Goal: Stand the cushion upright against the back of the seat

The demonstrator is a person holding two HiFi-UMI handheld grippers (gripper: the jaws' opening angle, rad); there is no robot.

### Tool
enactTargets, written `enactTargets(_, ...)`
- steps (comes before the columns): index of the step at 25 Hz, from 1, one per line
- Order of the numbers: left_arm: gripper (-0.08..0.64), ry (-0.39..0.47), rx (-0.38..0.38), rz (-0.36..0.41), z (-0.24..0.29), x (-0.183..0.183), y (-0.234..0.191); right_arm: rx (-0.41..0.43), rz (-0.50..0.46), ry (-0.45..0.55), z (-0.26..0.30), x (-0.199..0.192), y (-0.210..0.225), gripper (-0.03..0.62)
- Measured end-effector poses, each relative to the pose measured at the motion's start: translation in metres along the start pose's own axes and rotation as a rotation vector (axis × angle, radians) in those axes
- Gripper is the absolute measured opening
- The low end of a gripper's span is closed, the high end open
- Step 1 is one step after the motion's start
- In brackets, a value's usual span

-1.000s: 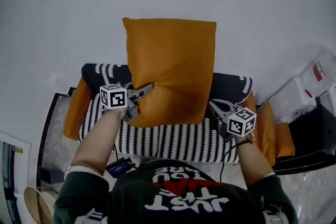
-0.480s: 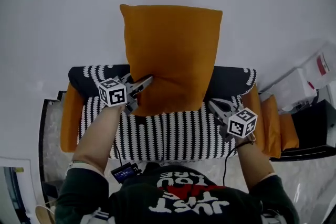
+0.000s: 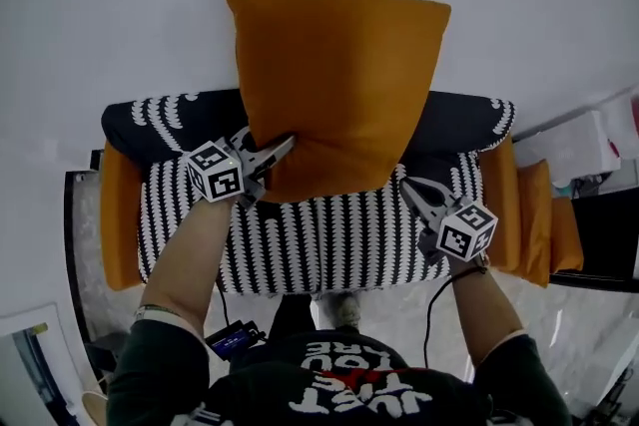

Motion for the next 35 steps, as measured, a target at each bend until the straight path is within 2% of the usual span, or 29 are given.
enactTargets(13,0.146,0.012,-0.003,-0.035,-0.007,-0.089,-0.054,-0.004,0.118,-0.112,0.062,-0.081,0.024,0.025)
enactTargets(21,0.155,-0.016,0.043,-0.064,-0.008,-0.139,-0.088,-0.001,0.167,-0.151,0.078,-0.117,0.038,0.025)
enactTargets(25,0.167,-0.074,0.106,-0.111,-0.013,-0.179,-0.107,-0.001,0.187,-0.178,0.084,-0.132,0.041,0.025)
enactTargets(29,0.192,-0.101,0.197,-0.139,-0.011,-0.199,-0.127,0.008,0.196,-0.197,0.084,-0.140,0.044,0.025)
enactTargets(35,0.336,-0.204,0.330,-0.171,-0.018,-0.212,-0.149,0.021,0.202,-0.215,0.089,-0.143,0.036,0.025)
Point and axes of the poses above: the fingertips, and each gripper's own axes: z forward along the fingers, y to its right, x out of its top, the point moved 7 cm from there along -z, backward along the fingers, and after that the axes turned 1 degree about x, right-handed, at the moved point
